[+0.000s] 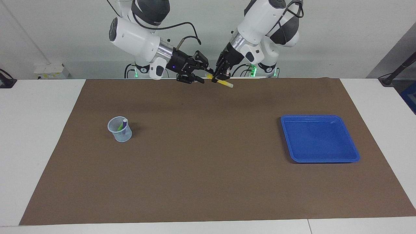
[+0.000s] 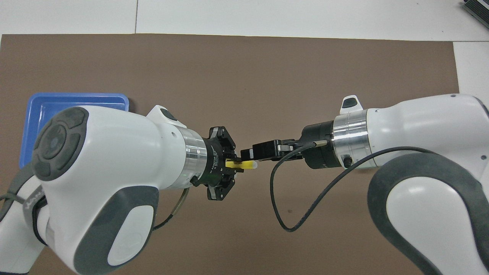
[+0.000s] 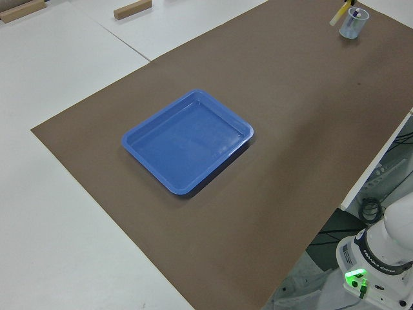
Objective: Transfer and insert pens with both arms
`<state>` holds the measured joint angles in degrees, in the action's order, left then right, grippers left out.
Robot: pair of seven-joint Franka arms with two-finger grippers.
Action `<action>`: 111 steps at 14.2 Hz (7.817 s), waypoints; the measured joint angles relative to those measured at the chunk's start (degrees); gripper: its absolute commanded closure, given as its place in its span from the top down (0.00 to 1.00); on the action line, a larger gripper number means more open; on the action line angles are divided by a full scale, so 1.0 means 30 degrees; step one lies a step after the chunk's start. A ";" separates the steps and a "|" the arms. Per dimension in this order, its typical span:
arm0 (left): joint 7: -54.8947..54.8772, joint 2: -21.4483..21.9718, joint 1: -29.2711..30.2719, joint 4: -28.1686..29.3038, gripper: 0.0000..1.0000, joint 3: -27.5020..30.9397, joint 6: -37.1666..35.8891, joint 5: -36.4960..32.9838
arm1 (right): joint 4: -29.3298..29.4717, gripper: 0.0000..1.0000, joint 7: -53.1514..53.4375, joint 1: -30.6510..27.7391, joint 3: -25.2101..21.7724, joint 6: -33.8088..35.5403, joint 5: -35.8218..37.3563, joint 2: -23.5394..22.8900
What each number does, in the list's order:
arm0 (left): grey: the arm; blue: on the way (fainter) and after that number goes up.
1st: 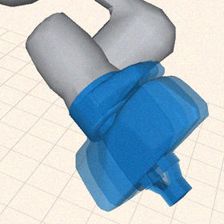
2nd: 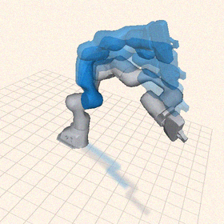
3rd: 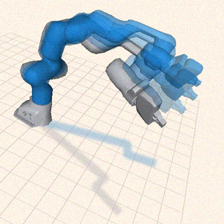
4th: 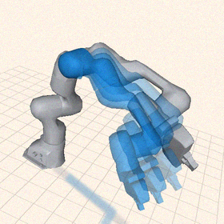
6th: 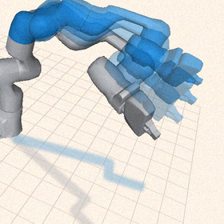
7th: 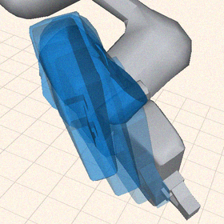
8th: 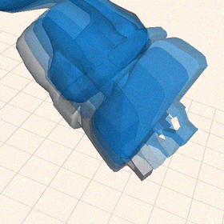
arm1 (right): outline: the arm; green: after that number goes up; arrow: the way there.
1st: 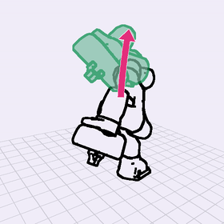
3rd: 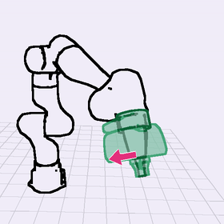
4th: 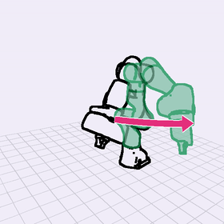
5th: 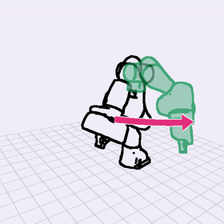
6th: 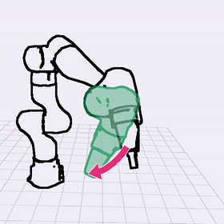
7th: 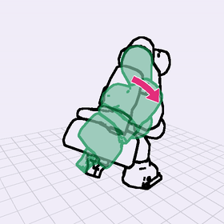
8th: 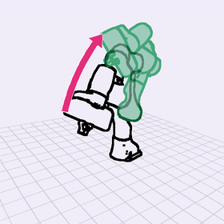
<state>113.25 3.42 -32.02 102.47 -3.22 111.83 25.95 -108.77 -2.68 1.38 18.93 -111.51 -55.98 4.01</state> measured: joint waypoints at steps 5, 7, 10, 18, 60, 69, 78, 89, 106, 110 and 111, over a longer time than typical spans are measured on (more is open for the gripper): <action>0.0000 0.0159 -0.0002 0.0095 0.00 0.0004 0.0002 0.0000 | 0.0000 0.39 0.0000 0.0023 0.0002 0.0000 0.0048 -0.0001; 0.0001 0.0160 -0.0002 0.0097 0.00 0.0008 0.0008 0.0001 | 0.0000 0.27 0.0000 0.0207 0.0006 0.0000 0.0078 0.0000; 0.0001 0.0165 -0.0002 0.0099 0.00 0.0013 0.0071 0.0001 | -0.0001 0.21 0.0000 0.0262 0.0004 0.0000 0.0183 -0.0001; 0.0120 0.0204 -0.0002 0.0129 0.00 0.0036 0.0222 0.0001 | -0.0013 0.32 0.0000 0.0273 0.0001 -0.0011 0.0435 -0.0007; -2.1636 0.1838 1.2615 0.0339 1.00 0.0829 -0.5532 -0.4661 | -0.0182 0.00 0.0606 -0.2000 -0.0297 0.0582 1.6698 -0.0039; -2.8009 -0.0329 1.2512 -0.0085 1.00 0.2791 -0.5540 -0.6498 | -0.0651 0.00 -0.0878 -0.4087 -0.0304 0.1308 1.8643 0.0771; -3.0767 -0.2882 1.1216 0.0365 1.00 0.3871 -0.2013 -0.7843 | -0.1427 0.00 -0.3247 -0.5893 -0.0309 0.1317 1.9170 0.1571; -3.6299 -0.2736 0.9997 -0.0708 1.00 0.3392 -0.4380 -0.7865 | -0.3528 0.00 -0.4156 -0.6614 -0.0307 -0.0518 1.9192 0.2189; -3.8165 -0.2357 0.9846 -0.3056 1.00 0.3144 -0.7070 -0.8091 | -0.6823 0.20 -0.4924 -0.7571 -0.0308 -0.6058 1.9202 0.0923; -3.8165 -0.2251 0.9855 -0.3090 1.00 0.3042 -0.7418 -0.8126 | -0.6824 1.00 -0.4924 -0.7619 -0.0308 -0.6374 1.9202 0.0399; -3.8165 -0.2142 0.9856 -0.3092 1.00 0.3004 -0.7578 -0.8127 | -0.6816 1.00 -0.4924 -0.7619 -0.0308 -0.6373 1.9202 0.0399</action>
<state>-1.25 -3.01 -2.45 93.19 5.79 89.09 1.57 -129.21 -17.46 -21.48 18.00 -130.63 1.63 5.21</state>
